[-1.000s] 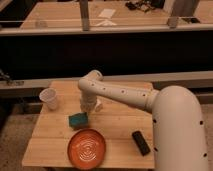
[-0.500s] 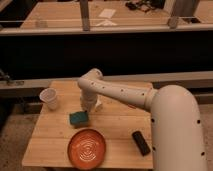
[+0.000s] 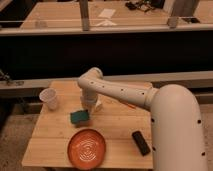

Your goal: Wipe the white sponge on the table

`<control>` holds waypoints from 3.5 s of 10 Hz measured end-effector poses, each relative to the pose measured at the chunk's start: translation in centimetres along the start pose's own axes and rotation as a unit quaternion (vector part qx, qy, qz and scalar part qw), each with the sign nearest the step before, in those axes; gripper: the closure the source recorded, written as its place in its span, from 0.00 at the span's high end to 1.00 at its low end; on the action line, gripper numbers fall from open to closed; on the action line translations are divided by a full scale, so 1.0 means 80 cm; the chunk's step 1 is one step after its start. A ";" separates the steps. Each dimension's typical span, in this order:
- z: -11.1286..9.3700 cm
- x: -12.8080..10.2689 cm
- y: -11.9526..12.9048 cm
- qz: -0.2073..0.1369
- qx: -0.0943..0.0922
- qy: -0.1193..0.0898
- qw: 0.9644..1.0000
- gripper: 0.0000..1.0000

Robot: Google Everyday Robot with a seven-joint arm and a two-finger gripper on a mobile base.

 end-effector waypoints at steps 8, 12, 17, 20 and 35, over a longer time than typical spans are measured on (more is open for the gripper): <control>-0.003 0.007 -0.004 0.002 -0.009 0.014 1.000 0.04; -0.005 0.010 -0.003 0.001 -0.014 0.019 1.000 0.04; -0.007 0.011 -0.006 -0.005 -0.020 0.028 0.999 0.04; -0.008 0.009 -0.009 -0.009 -0.023 0.032 0.999 0.04; -0.013 -0.007 -0.009 -0.053 -0.031 0.042 0.997 0.04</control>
